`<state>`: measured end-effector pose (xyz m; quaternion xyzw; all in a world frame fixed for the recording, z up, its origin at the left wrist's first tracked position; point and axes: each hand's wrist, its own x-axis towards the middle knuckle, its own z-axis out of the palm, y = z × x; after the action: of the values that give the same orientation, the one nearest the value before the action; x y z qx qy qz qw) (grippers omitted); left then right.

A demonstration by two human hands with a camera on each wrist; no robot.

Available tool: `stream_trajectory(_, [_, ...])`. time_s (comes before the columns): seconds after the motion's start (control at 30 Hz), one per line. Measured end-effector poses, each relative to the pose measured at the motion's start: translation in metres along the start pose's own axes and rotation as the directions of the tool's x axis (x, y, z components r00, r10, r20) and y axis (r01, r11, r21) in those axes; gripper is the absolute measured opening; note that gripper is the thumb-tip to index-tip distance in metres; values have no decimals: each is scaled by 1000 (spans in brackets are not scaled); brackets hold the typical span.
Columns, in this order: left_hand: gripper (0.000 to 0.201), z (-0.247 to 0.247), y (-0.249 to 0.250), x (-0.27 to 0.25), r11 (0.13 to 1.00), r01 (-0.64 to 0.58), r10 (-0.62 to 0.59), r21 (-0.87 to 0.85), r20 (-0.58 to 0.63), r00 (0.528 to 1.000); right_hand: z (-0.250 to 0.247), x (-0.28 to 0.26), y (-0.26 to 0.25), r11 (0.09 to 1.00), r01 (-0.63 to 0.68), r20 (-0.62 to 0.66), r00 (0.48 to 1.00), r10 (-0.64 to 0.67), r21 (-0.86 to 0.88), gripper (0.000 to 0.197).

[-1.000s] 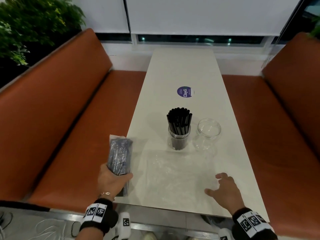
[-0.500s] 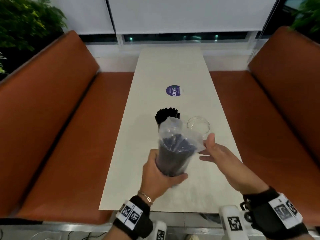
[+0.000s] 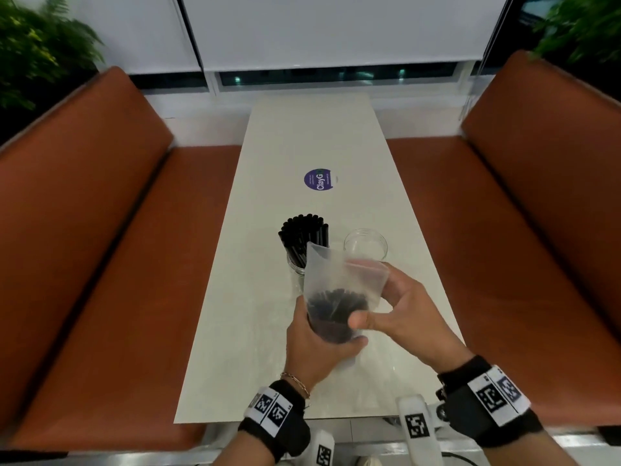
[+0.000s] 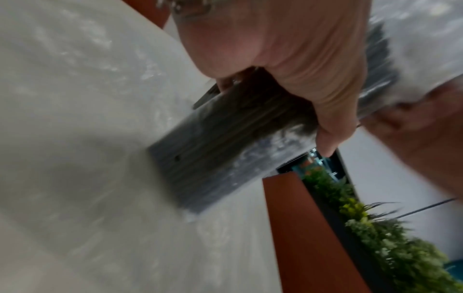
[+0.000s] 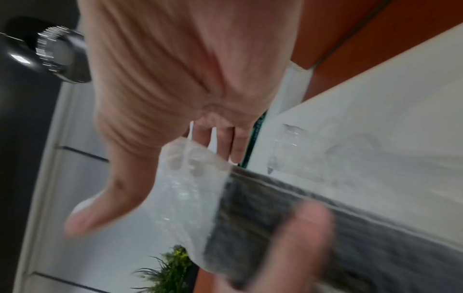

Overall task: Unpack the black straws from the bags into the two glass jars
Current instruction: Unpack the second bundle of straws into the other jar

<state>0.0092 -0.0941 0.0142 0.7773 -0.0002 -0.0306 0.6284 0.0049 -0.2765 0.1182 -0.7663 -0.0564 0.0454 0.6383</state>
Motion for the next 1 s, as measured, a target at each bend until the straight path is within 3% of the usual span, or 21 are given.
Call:
stream_trajectory(0.1, [91,3,10,6,998,-50,49,-38,-27,998,7,-2,18,999,-42,50,998,42,-7,90])
stream_trajectory(0.27, [64,19,-8,1,999,1,0,-32,11,1000,35,-8,47,999,-11,-66,998,15,49,76])
stream_trajectory(0.47, [23,27,-49,-7,984,85,-90,159,20,996,58,-7,98,984,-136,-116,982,150,117,71])
stream_trajectory(0.67, [52,12,-62,-4,972,167,-201,163,216,955,58,-5,130,976,-216,-62,974,217,31,58])
stream_trajectory(0.77, [111,-13,-50,-2,984,174,-176,35,342,923,56,-6,138,969,-248,-64,967,246,-12,52])
stream_trajectory(0.83, [133,-27,-28,-6,993,114,-99,-26,326,940,57,-6,139,967,-251,-62,966,249,-28,58])
stream_trajectory(0.9, [137,-28,-9,-9,998,38,-23,-55,257,966,62,-9,138,968,-249,-68,966,248,-15,63])
stream_trajectory(1.0, [108,-6,-2,-13,999,35,-32,-37,82,996,66,-12,139,958,-279,-24,960,278,-60,36])
